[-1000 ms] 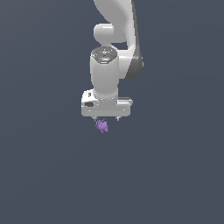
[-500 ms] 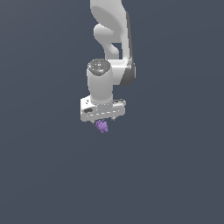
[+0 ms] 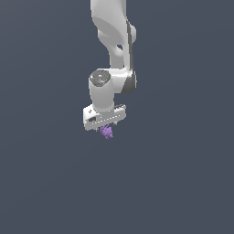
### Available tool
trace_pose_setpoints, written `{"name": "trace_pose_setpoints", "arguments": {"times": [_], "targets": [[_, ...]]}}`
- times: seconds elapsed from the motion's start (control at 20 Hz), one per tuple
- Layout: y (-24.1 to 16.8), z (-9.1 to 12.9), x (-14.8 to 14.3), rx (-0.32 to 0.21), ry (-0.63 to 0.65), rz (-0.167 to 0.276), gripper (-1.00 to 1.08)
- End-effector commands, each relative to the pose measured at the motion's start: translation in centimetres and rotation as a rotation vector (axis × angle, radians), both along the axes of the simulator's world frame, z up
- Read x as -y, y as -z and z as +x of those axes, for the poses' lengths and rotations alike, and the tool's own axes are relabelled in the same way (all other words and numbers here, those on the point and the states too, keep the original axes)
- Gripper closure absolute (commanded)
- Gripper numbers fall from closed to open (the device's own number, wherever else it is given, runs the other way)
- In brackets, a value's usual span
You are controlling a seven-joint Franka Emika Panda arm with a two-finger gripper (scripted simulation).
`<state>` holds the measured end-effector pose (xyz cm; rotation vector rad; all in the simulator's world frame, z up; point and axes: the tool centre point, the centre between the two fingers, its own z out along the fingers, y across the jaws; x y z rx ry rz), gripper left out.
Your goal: Pick up the object and move it to a goal position.
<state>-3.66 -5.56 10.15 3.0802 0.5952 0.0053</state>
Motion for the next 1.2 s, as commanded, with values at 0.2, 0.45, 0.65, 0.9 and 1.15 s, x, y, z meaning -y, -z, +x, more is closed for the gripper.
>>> {"name": "trace_pose_setpoints", "arguments": {"times": [0.2,0.45,0.65,0.9,1.15], "targets": [[1.0,-0.7,0.3,-0.004,-0.052,0.003,-0.92],[1.1,-0.7,0.4,-0.005,-0.053,0.003,-0.92],[1.9,-0.8,0.4,-0.004,-0.054,0.003,-0.92],[4.3,-0.9,0.3,-0.004,-0.056,0.004,-0.92],[5.9,-0.8,0.4,-0.004,-0.057,0.004,-0.92]]}}
